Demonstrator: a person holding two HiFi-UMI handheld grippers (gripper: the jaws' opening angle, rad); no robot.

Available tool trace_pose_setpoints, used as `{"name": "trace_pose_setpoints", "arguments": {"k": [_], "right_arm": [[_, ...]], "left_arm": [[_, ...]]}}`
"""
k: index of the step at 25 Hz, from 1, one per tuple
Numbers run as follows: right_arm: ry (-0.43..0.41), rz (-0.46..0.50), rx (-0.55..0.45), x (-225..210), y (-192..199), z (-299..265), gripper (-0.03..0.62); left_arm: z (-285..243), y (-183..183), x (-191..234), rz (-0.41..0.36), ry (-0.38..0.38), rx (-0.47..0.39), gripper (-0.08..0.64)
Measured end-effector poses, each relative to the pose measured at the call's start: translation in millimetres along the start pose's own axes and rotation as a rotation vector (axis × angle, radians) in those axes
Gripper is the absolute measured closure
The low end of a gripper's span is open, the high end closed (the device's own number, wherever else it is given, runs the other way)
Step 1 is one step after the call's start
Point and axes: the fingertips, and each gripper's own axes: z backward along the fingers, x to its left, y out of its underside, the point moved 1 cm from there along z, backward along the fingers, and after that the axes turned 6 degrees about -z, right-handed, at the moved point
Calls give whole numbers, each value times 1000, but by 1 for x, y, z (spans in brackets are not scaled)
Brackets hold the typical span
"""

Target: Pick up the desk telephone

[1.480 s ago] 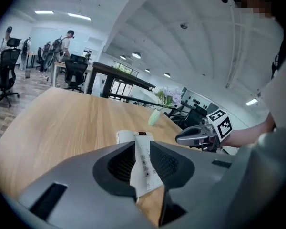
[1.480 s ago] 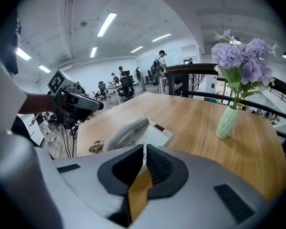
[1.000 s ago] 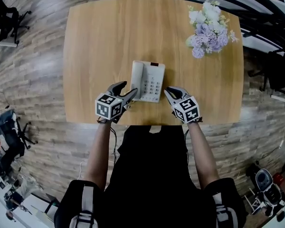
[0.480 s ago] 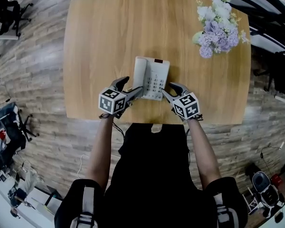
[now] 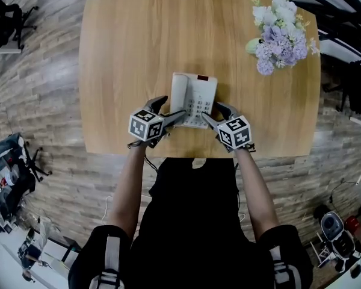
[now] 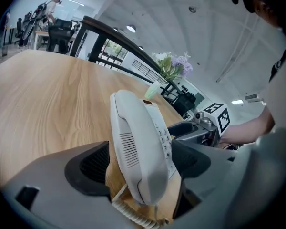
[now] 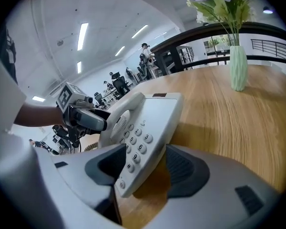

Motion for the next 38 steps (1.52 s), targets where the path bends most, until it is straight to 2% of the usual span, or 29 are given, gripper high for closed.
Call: {"name": "trace_pose_setpoints", "arguments": {"k": [5,9,16,23,25,30,38], "right_arm": [[-11,-62,-12,-3,1,-6,327],[-30,-109,-20,-2,0,-10,327],[-19,-161,-7,-5,2,-18,322],[-84,-277,-9,-9,8,-22,322],[-88,-284,-9,-10,7,-22,322],[-71,-295,-42,-11,6,-22,322],[-68,-307,-48,-11,7,-21,322]], "left_arm": [[-12,6,2,23,60,29,173],[-25,8,2,8,107,74,172],[-30,10,2,24,174,126,156],[-34,10,1,29,162,141,155],[-35,9,2,31,155,138,155],[-37,6,2,57,139,67,155],[-36,6,2,75,122,54,155]]}}
